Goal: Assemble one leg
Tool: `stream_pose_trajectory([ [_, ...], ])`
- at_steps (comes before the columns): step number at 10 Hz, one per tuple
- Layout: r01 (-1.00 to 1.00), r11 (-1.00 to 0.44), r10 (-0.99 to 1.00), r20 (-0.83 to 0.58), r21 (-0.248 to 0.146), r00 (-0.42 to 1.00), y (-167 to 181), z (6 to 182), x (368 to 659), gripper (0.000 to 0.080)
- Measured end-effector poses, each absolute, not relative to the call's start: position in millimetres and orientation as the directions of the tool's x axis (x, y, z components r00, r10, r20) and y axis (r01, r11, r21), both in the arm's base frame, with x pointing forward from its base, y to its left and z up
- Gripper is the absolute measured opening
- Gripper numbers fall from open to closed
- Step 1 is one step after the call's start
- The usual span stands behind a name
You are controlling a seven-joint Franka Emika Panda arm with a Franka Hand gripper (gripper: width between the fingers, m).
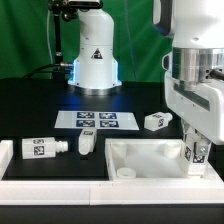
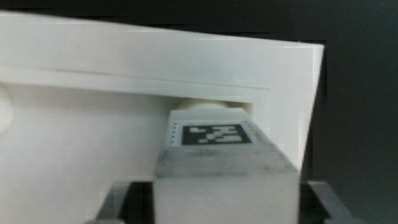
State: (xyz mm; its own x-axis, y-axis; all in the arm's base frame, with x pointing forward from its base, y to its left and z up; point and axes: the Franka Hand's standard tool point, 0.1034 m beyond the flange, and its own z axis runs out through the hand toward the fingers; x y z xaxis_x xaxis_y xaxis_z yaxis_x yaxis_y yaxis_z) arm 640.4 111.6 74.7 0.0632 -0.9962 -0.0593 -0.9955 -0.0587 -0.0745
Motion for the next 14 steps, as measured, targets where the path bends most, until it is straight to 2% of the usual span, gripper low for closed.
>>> stream_pose_trajectory([
  [1, -0.988, -0.131, -0.989, -0.052, -0.078, 0.135, 111.7, 74.5, 640.3, 0.0285],
  [2, -0.953, -0.291, -0.955, -0.029, -0.081, 0.295, 112.2, 74.4, 640.4, 0.0444],
  [3, -0.883, -0.461, -0.886, -0.005, -0.086, 0.464, 112.5, 75.1, 644.3, 0.0571],
  [4, -0.788, -0.610, -0.791, 0.008, -0.082, 0.612, 114.3, 73.1, 645.7, 0.0571],
  [5, -0.737, -0.671, -0.740, 0.009, -0.075, 0.673, 120.3, 72.4, 642.7, 0.0633],
  [6, -0.715, -0.694, -0.720, 0.038, -0.089, 0.693, 127.2, 72.7, 638.9, 0.0645],
  [8, -0.605, -0.792, -0.609, 0.050, -0.078, 0.791, 124.6, 71.6, 638.6, 0.0649],
  [9, -0.507, -0.860, -0.510, 0.058, -0.063, 0.858, 124.0, 71.6, 638.3, 0.0649],
  [10, -0.313, -0.949, -0.314, 0.060, -0.021, 0.947, 121.8, 72.2, 639.7, 0.0649],
  [11, -0.189, -0.982, -0.190, 0.066, -0.014, 0.980, 115.5, 71.4, 645.1, 0.0649],
  [13, -0.197, -0.980, -0.198, 0.068, -0.015, 0.978, 111.9, 70.7, 646.0, 0.0649],
  [14, -0.197, -0.980, -0.198, 0.068, -0.015, 0.978, 111.5, 70.7, 646.1, 0.0537],
])
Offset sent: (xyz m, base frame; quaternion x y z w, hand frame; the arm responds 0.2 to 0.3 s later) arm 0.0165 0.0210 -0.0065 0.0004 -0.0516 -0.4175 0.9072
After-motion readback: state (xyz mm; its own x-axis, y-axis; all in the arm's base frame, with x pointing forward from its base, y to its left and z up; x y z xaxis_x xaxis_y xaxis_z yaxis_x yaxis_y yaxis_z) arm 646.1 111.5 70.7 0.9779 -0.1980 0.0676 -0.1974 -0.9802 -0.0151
